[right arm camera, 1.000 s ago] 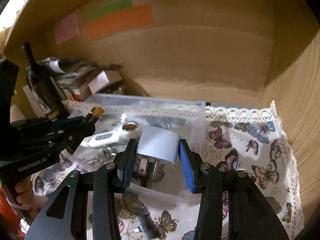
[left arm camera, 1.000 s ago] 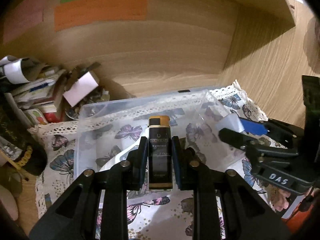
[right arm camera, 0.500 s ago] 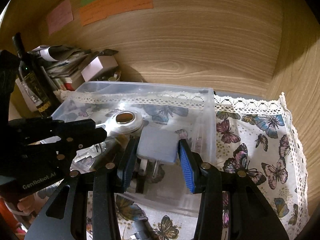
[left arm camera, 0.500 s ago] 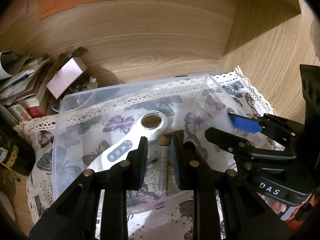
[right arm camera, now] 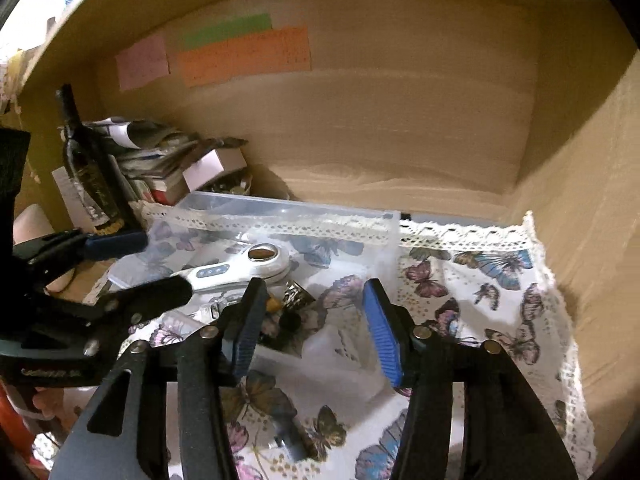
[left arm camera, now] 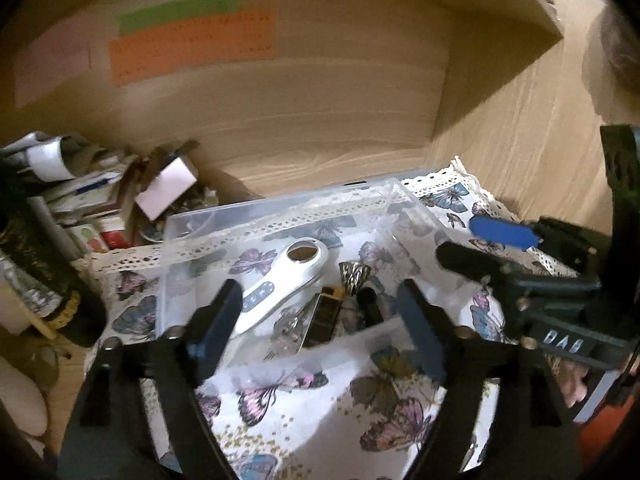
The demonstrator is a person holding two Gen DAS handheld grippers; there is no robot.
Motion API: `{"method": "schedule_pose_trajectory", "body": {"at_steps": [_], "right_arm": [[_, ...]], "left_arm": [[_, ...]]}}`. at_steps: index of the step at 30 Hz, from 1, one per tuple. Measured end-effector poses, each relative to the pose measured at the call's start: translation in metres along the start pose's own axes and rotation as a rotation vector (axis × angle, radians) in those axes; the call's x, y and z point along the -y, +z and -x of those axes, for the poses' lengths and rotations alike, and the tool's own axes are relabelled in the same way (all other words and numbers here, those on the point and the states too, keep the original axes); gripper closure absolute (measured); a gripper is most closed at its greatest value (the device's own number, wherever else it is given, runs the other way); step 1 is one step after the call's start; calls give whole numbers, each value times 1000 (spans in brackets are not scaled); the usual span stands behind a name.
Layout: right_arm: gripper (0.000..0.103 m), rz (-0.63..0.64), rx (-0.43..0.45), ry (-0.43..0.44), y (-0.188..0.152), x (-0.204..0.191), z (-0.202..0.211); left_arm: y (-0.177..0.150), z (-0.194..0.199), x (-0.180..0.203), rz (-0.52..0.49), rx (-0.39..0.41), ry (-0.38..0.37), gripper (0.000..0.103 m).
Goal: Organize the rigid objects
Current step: 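Move the left tool to the silver cylinder and grasp it upright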
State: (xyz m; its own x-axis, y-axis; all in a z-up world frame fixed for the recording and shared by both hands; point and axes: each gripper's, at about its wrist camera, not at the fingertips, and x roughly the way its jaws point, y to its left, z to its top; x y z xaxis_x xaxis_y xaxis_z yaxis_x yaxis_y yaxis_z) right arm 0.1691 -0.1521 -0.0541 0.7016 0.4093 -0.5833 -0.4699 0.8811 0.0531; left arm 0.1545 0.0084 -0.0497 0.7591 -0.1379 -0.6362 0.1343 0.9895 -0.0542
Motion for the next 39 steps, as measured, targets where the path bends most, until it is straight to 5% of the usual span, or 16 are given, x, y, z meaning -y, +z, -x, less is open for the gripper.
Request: {"method": "schedule_pose_trajectory", "body": {"at_steps": [15,30,33,37,39], "right_arm": [[49,-49,4,-37,-43,6,47],[48,-101,-90,-11,-99,4,49],[48,-103,-95,-11,-101,4,49],[48,-100,-103,-12,-100,3,45],[48,-96,-110,-15,-98,3,41]], "left_arm": [[-74,13,20,35,-169,-51,13],[-133,14,76,-56,-234,-141,12],[-139,8,80,-90,-222,-109,32],[-133,7,73,-94,-227,-133,85],[-131,6,65,-79,-232,-132,88]]}}
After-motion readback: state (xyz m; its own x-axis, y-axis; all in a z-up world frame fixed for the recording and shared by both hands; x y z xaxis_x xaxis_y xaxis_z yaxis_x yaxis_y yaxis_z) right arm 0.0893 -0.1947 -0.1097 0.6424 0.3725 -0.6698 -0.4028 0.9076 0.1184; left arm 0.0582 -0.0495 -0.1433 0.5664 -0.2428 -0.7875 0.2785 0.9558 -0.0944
